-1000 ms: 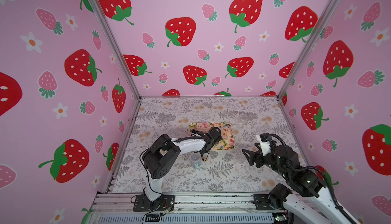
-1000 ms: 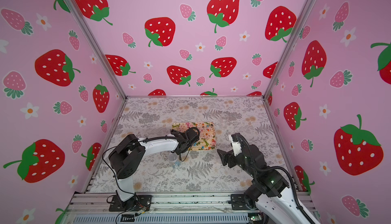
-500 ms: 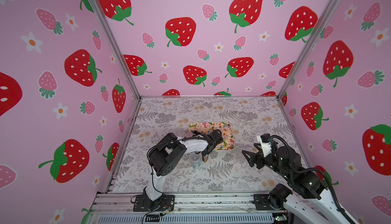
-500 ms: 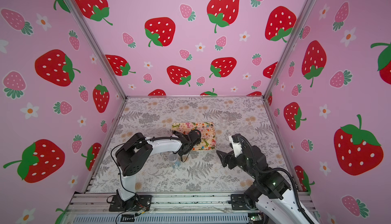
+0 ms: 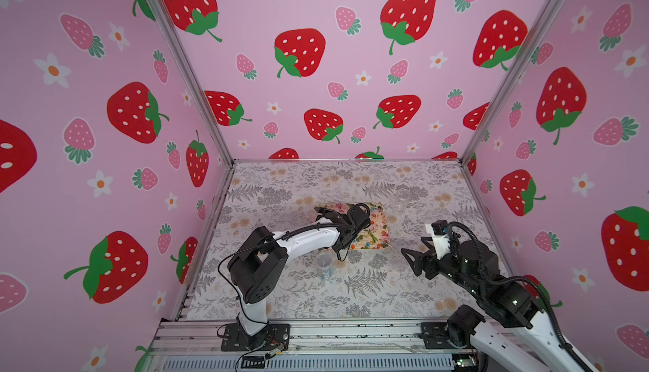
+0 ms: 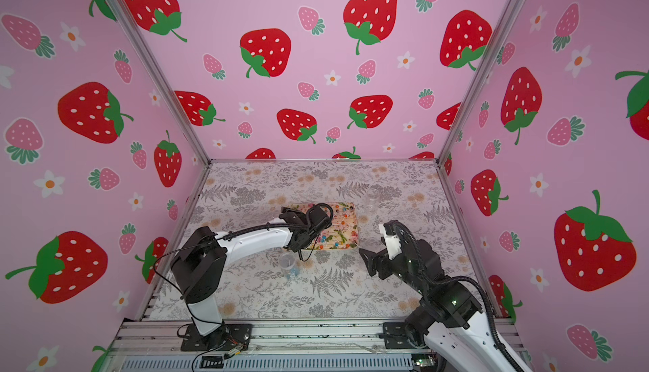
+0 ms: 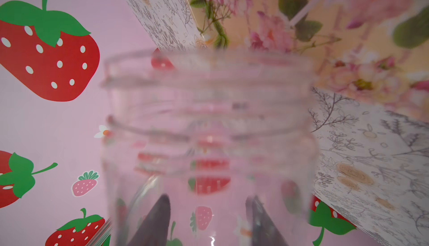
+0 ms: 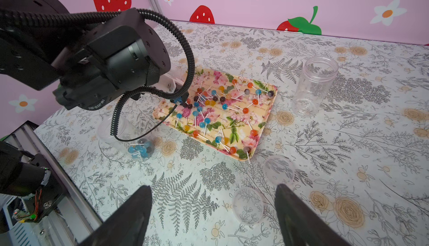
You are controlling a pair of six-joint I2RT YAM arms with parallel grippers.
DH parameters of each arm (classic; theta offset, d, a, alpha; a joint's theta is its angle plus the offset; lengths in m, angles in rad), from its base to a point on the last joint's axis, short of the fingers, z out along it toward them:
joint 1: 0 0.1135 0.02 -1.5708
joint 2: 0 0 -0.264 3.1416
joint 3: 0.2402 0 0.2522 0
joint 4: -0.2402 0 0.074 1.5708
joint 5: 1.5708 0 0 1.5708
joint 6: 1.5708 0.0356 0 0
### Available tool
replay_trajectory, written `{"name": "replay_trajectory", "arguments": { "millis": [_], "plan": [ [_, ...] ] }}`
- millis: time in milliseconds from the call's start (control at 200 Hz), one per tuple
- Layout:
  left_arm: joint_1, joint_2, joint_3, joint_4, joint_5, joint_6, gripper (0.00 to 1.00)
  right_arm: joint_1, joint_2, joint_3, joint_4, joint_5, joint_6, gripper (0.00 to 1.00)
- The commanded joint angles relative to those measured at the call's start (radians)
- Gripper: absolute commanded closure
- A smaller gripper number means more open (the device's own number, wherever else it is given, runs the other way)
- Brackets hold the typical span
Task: Pour the candies out of the jar
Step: 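Pour the candies out of the jar onto the tray.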
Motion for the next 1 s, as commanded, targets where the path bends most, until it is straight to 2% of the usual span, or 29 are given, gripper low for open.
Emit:
{"name": "replay_trajectory", "arguments": {
  "millis": [0, 300, 470, 750, 915, 996],
  "plan": [
    [0.001, 0.021, -0.013, -0.037, 0.011, -0.008, 0.53, -0.007, 0.000, 0.033, -0.003, 0.011, 0.015, 0.15],
    [-0.015, 0.210, 0.012, -0.048, 0.097, -0.104, 0.54, -0.007, -0.015, 0.032, -0.016, 0.014, 0.026, 0.15],
    [-0.011, 0.253, 0.044, -0.052, 0.106, -0.125, 0.54, -0.007, -0.029, 0.034, -0.030, 0.021, 0.029, 0.15],
    [-0.005, 0.124, 0.138, -0.159, 0.109, -0.195, 0.55, -0.010, 0.009, 0.078, -0.042, 0.001, 0.026, 0.16],
    [-0.013, 0.031, 0.207, -0.283, 0.181, -0.347, 0.55, -0.052, 0.121, 0.195, -0.068, -0.080, 0.003, 0.17],
    [-0.015, -0.021, 0.211, -0.313, 0.225, -0.417, 0.55, -0.104, 0.198, 0.273, -0.081, -0.163, -0.016, 0.17]
  ]
}}
